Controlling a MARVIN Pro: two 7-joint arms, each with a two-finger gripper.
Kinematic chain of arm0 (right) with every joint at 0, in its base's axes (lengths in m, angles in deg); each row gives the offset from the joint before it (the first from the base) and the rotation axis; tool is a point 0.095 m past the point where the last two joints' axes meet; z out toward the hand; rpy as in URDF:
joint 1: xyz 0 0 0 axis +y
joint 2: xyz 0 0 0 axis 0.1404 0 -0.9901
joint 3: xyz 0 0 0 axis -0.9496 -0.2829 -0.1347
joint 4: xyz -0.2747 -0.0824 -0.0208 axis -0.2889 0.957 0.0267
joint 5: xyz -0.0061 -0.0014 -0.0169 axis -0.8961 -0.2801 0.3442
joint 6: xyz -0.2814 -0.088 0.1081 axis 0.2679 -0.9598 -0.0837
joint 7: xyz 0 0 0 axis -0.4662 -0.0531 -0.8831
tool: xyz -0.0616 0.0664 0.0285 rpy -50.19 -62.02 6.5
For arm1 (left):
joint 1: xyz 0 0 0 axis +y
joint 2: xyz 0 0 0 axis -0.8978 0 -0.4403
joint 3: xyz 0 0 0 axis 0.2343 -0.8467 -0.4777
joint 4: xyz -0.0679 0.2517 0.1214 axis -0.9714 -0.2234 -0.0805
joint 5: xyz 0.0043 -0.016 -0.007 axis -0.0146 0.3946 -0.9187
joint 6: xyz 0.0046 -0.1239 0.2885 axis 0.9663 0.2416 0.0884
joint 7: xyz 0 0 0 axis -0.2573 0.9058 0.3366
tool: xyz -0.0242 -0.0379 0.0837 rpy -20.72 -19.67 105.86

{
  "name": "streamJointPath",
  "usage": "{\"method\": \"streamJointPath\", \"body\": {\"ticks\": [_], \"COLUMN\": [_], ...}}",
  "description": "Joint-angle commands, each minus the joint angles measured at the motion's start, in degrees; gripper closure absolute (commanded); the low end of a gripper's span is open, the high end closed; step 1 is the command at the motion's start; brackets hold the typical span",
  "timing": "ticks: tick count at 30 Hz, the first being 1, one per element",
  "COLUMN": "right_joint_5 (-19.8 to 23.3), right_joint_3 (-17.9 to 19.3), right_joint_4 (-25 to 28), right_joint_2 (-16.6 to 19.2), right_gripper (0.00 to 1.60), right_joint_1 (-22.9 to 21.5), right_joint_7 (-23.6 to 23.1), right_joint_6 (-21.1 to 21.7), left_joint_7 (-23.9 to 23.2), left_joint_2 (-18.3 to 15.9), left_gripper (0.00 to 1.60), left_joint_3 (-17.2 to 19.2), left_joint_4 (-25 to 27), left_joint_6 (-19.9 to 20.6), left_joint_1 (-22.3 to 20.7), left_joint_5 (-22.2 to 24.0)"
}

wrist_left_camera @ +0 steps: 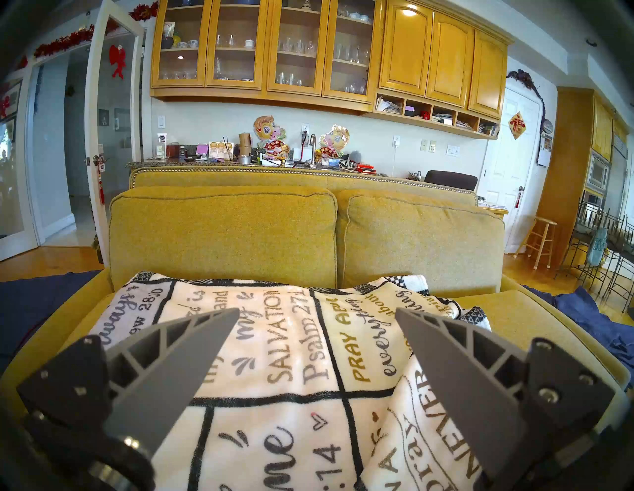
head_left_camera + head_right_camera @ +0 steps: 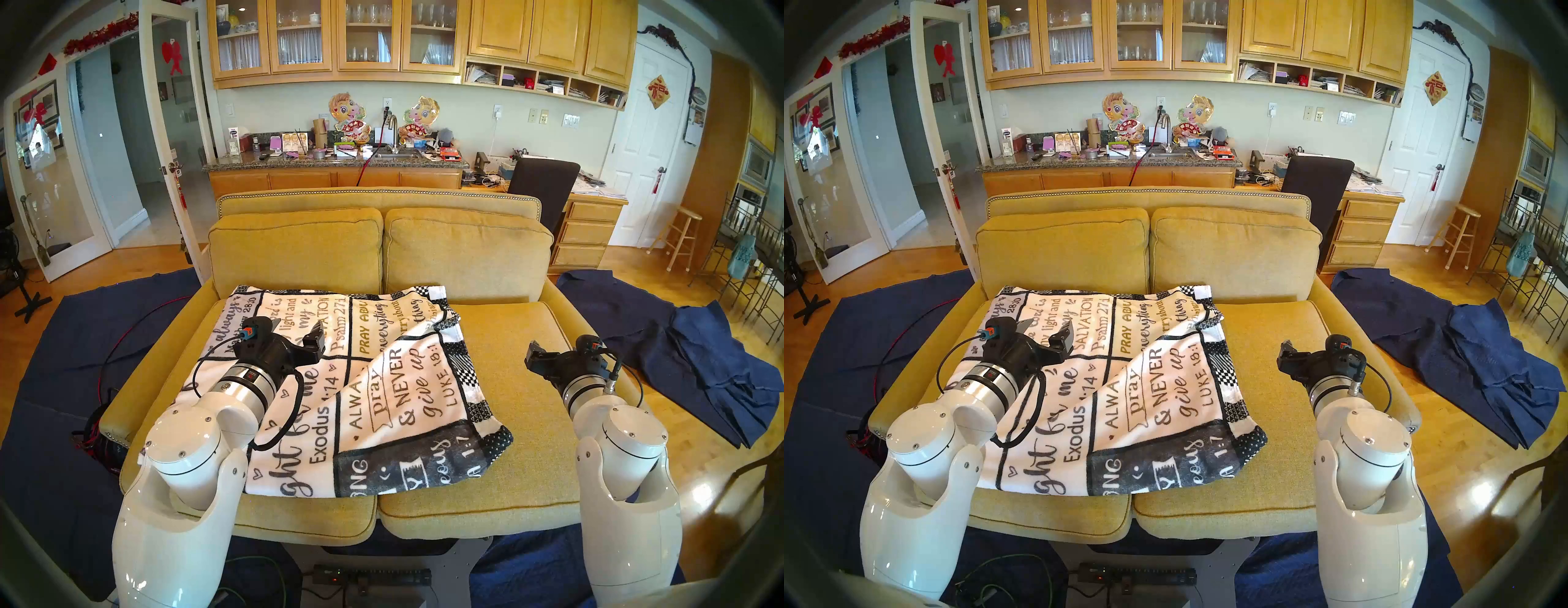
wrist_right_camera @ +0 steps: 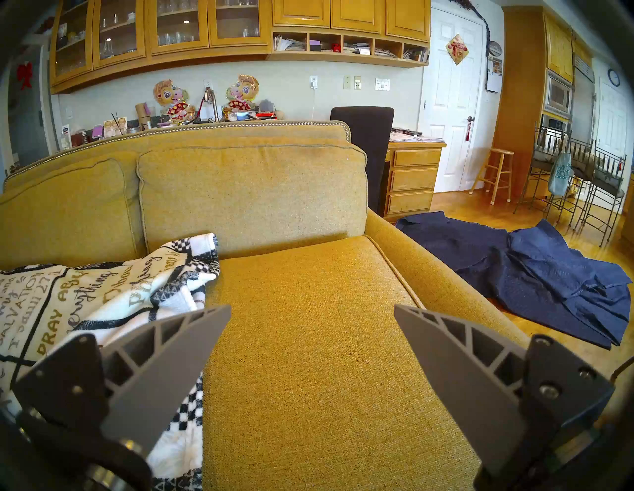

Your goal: Fold the blanket in half twice

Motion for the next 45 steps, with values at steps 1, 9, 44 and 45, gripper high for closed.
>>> {"method": "streamJointPath", "body": {"ticks": [1, 9, 44, 45], "right_joint_5": [0.0, 0.0, -0.9, -0.5], "right_joint_3": [0.0, 0.0, -0.6, -0.1], "right_joint_4": [1.7, 1.7, 7.5, 7.9], "right_joint_2": [0.0, 0.0, 2.6, 2.8], "right_gripper": [0.0, 0.0, 0.0, 0.0], "right_joint_1": [-0.8, -0.8, 0.0, 0.1], "right_joint_7": [0.0, 0.0, -0.5, -0.9], "right_joint_6": [-0.4, -0.4, 6.8, 7.1], "left_joint_7": [0.0, -0.1, -0.4, -0.4], "left_joint_2": [0.1, 0.2, 0.5, 0.5], "left_gripper": [0.0, 0.0, 0.0, 0.0], "left_joint_3": [0.0, 0.0, 0.2, 0.2], "left_joint_4": [1.6, 1.6, 1.6, 1.6], "left_joint_6": [-0.7, -0.7, -0.6, -0.6], "left_joint_1": [-0.9, -0.9, -1.0, -1.0], "left_joint_5": [0.0, -0.1, -0.4, -0.4]}}
